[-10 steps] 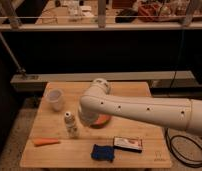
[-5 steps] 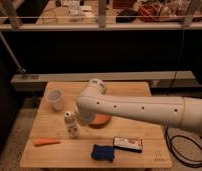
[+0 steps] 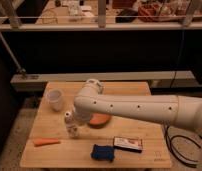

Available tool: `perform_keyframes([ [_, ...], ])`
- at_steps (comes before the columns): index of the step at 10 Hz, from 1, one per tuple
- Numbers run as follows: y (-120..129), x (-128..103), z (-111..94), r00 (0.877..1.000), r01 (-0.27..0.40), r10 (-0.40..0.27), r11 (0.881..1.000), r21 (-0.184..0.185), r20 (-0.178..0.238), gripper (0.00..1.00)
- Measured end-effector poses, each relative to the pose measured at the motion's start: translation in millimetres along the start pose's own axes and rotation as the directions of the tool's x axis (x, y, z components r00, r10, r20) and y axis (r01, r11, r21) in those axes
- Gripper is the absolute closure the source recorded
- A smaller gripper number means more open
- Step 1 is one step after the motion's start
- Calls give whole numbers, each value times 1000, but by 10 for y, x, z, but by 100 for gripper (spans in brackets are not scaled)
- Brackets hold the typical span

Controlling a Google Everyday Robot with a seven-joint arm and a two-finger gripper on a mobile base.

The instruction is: Knock the bottle over

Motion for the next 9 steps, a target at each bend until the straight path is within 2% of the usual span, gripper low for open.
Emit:
perform_keyframes([
  [9,-169,40,119,999,36,-36,999,-7,3,100],
])
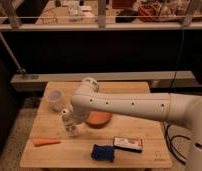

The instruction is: Knock the bottle over

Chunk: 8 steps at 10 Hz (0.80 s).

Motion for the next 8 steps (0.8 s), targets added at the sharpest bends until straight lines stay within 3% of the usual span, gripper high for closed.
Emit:
perform_keyframes([
  [8,-165,56,105,999,34,-34,999,-5,-7,100],
])
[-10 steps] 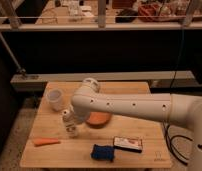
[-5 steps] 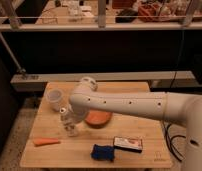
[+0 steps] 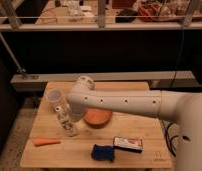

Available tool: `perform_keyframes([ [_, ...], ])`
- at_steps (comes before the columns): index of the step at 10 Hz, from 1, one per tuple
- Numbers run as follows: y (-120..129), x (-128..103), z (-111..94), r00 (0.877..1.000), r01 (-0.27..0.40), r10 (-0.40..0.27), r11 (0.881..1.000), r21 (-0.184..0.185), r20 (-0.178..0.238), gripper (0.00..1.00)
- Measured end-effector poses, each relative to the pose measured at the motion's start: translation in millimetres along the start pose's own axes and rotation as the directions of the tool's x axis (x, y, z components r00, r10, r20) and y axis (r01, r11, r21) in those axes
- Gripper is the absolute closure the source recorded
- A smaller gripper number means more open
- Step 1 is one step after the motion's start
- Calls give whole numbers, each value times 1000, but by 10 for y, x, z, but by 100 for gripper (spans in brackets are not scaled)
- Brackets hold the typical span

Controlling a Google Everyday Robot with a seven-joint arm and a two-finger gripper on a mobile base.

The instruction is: Knock the bottle over

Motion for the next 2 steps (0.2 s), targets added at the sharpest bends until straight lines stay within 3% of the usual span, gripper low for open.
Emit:
perform_keyframes([
  [2,-22,32,17,1000,5,-5,1000,-3,-3,100],
])
